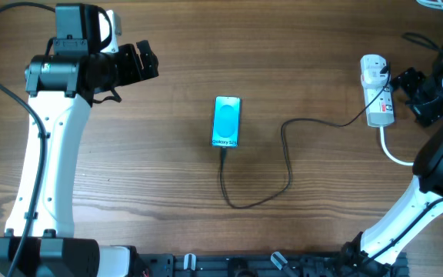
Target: Plug charger to phone and switch on socket
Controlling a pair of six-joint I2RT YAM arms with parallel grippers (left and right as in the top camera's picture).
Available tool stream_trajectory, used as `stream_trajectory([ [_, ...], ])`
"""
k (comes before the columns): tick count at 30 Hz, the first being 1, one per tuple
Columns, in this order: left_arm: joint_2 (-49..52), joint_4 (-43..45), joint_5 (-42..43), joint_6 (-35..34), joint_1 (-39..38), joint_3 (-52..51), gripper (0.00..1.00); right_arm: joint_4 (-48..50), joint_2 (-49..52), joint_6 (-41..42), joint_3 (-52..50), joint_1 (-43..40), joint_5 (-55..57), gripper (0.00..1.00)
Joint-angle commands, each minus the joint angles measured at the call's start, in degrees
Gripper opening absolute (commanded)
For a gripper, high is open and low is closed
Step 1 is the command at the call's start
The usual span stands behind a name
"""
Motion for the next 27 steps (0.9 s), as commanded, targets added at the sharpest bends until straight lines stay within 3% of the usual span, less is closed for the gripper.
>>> stream_trajectory([
  [1,0.2,0.1,-0.6,-0.3,0.0,0.0,1.0,0.8,1.0,1.3,-0.8,0.2,-1.0,1.0],
  [4,0.2,0.1,-0.6,-0.3,0.0,0.0,1.0,1.4,1.0,4.3,-1.0,0.2,-1.0,1.0],
  [27,0.2,0.1,-0.6,-0.3,0.0,0.0,1.0,3.8,1.5,2.1,-2.8,2.4,-3.7,1.0],
])
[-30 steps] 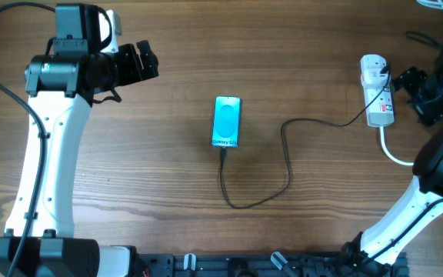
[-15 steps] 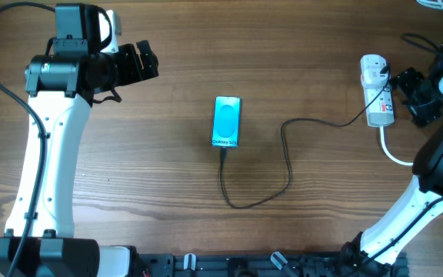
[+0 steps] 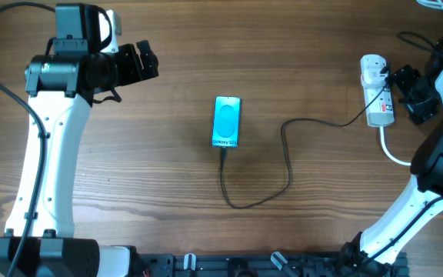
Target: Plug charger to phone and switch on socket
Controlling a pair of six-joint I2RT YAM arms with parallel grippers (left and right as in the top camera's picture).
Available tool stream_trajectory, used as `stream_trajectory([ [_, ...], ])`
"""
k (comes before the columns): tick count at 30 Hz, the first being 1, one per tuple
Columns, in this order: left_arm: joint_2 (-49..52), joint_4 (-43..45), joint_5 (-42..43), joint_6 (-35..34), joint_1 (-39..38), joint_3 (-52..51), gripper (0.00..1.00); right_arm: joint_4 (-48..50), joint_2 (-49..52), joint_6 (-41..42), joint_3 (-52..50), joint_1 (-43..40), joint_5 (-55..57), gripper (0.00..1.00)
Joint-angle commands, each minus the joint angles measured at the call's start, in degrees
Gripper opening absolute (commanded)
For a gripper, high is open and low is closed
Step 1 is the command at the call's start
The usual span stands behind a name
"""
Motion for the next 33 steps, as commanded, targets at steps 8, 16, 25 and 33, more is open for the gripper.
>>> stream_trajectory([
  [8,0.2,0.1,-0.6,-0.3,0.0,0.0,1.0,-2.3,1.2,-3.1,-0.5,1.1,-3.9,1.0],
  [16,0.2,0.1,-0.6,-0.3,0.0,0.0,1.0,-2.5,1.2,-3.1,-0.5,2.9,-4.7,1.0],
  [25,0.2,0.1,-0.6,-0.3,0.0,0.0,1.0,-6.5,-0.2,-1.8,-0.5,2.1,-4.7,1.0],
  [33,0.2,0.1,-0.6,-0.3,0.0,0.0,1.0,-19.5,-13.3,0.1,-0.5,-2.3,-4.7,1.0],
])
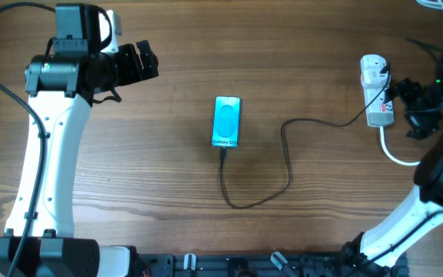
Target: Plug charger to phone and switch on socket
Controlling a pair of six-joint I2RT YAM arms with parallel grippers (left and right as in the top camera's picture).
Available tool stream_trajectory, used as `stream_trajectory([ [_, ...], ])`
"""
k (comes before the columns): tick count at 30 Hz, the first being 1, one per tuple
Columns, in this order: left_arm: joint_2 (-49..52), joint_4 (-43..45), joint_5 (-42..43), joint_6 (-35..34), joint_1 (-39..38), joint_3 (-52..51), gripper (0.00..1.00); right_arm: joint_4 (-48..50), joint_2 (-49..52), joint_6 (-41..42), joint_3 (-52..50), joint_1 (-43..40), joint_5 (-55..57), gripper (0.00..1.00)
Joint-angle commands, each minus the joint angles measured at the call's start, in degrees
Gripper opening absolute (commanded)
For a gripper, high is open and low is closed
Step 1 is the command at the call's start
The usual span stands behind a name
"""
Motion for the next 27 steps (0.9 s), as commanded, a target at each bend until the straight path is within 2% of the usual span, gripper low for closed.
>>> stream_trajectory([
  [1,0.2,0.1,-0.6,-0.3,0.0,-0.1,1.0,-2.8,-9.8,0.9,-0.1,-0.1,0.2,1.0],
  [7,0.2,0.2,-0.6,-0.3,0.0,-0.1,1.0,-8.4,-31.1,-1.5,-2.6,1.4,0.3,1.0],
  [11,0.2,0.1,-0.6,-0.3,0.0,-0.1,1.0,-5.5,-46.4,-2.1,-12.9,5.5,-0.1,1.0],
  [17,0.2,0.1,-0.6,-0.3,0.0,-0.1,1.0,4.5,-69.2,-0.7,-31.1,12.7,-0.1,1.0],
  [21,0.2,0.1,-0.6,-0.3,0.0,-0.1,1.0,3.6,-73.2,7.4,-32.4,12.7,-0.1,1.0],
  [27,0.2,0.1,-0.6,-0.3,0.0,-0.1,1.0,3.2,-71.1,7.4,-32.4,12.7,-0.1,1.0],
])
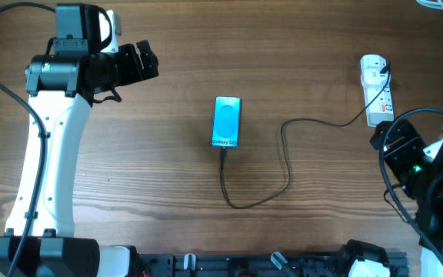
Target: Plug charger to phone and switch on socket
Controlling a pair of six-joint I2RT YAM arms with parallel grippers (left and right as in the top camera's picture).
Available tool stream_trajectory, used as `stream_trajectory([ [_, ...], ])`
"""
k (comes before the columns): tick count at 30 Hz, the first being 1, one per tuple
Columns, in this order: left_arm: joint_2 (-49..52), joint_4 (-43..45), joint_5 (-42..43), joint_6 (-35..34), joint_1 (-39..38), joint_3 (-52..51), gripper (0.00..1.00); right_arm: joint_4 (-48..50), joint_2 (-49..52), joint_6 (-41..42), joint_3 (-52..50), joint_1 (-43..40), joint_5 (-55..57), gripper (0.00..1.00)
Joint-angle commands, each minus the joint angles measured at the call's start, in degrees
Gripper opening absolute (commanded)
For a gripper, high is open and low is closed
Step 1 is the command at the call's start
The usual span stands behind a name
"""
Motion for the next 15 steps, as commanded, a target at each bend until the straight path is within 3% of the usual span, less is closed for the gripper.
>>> stream_trajectory([
  [1,0.1,0.1,-0.5,-0.1,0.0,0.0,1.0,0.0,1.6,1.0,-0.5,0.3,0.0,1.0],
  [11,0.1,0.1,-0.5,-0.1,0.0,0.0,1.0,-2.2,12.0,-0.5,-0.6,0.3,-4.0,1.0],
  [15,0.1,0.1,-0.5,-0.1,0.0,0.0,1.0,9.0,3.8,-15.0,-3.6,6.3,-3.9,1.0],
])
